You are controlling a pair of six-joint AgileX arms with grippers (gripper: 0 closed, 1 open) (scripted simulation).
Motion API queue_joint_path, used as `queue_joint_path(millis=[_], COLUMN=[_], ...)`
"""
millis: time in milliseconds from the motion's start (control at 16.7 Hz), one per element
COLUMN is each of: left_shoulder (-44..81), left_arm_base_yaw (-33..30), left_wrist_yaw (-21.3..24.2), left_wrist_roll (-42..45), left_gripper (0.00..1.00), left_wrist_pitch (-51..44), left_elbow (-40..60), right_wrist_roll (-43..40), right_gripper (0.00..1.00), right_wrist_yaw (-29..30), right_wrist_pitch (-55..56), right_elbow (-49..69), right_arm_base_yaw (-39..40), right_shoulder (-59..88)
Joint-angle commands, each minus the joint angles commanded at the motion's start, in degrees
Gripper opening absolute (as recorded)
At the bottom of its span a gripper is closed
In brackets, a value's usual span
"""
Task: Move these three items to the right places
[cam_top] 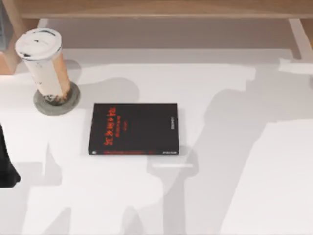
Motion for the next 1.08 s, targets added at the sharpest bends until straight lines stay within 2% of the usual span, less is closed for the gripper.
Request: queue_joint_path(millis=[420,1080], left_shoulder=[0.0,0.0], left_arm_base_yaw=[0.0,0.0], left_wrist_yaw=[0.0,0.0], left_wrist_roll=[0.0,0.0], left_gripper=[1.00,1.00], left_wrist_pitch=[0.0,0.0], left_elbow=[0.0,0.0], right_wrist_roll=[-0.1,-0.1], right_gripper=[1.00,0.17], right_wrist_yaw=[0.0,0.0], right_wrist_pitch=[4.0,4.0], right_elbow=[-3.9,-3.9], right_arm_base_yaw=[-0.1,-0.1], right_shoulder=[0.3,0.3])
